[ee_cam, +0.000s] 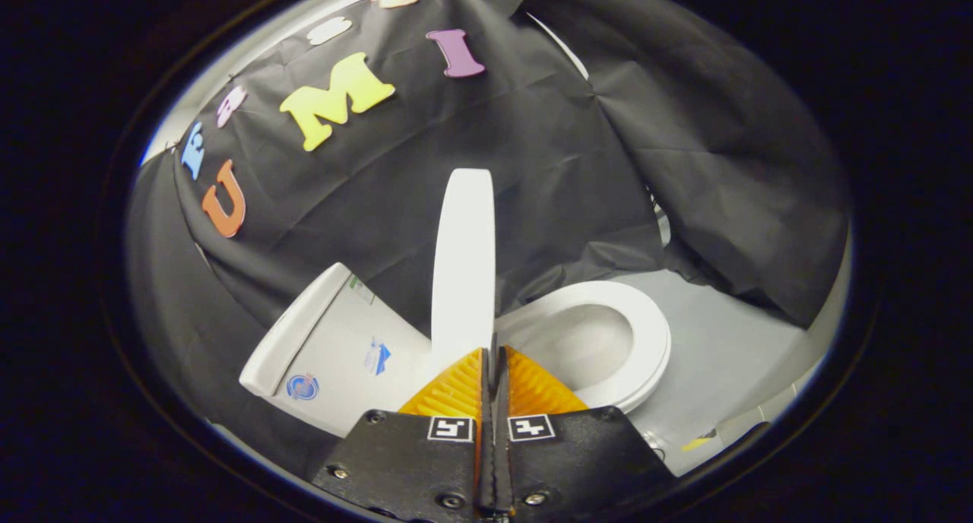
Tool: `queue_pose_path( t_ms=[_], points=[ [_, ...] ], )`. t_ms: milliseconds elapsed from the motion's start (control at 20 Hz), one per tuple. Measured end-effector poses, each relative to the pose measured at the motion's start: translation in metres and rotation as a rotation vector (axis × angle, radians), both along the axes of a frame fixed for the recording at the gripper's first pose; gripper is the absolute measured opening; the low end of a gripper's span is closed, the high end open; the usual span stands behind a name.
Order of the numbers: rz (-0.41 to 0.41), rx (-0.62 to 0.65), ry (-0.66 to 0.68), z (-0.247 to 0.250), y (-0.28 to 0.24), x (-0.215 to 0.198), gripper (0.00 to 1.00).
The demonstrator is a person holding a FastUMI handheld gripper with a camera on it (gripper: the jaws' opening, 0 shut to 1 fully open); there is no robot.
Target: Open the toilet lid.
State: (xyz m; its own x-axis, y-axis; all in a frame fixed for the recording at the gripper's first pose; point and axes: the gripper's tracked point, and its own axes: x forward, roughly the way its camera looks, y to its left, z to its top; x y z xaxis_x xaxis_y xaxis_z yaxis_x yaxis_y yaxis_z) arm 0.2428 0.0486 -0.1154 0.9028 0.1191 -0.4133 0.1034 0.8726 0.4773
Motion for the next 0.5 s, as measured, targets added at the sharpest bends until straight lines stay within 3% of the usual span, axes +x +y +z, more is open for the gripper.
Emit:
queue_pose_path(
  t_ms=[500],
  points=[
    [0.018, -0.100, -0.022, 0.018, 0.035, -0.002, 0.05]
  ],
)
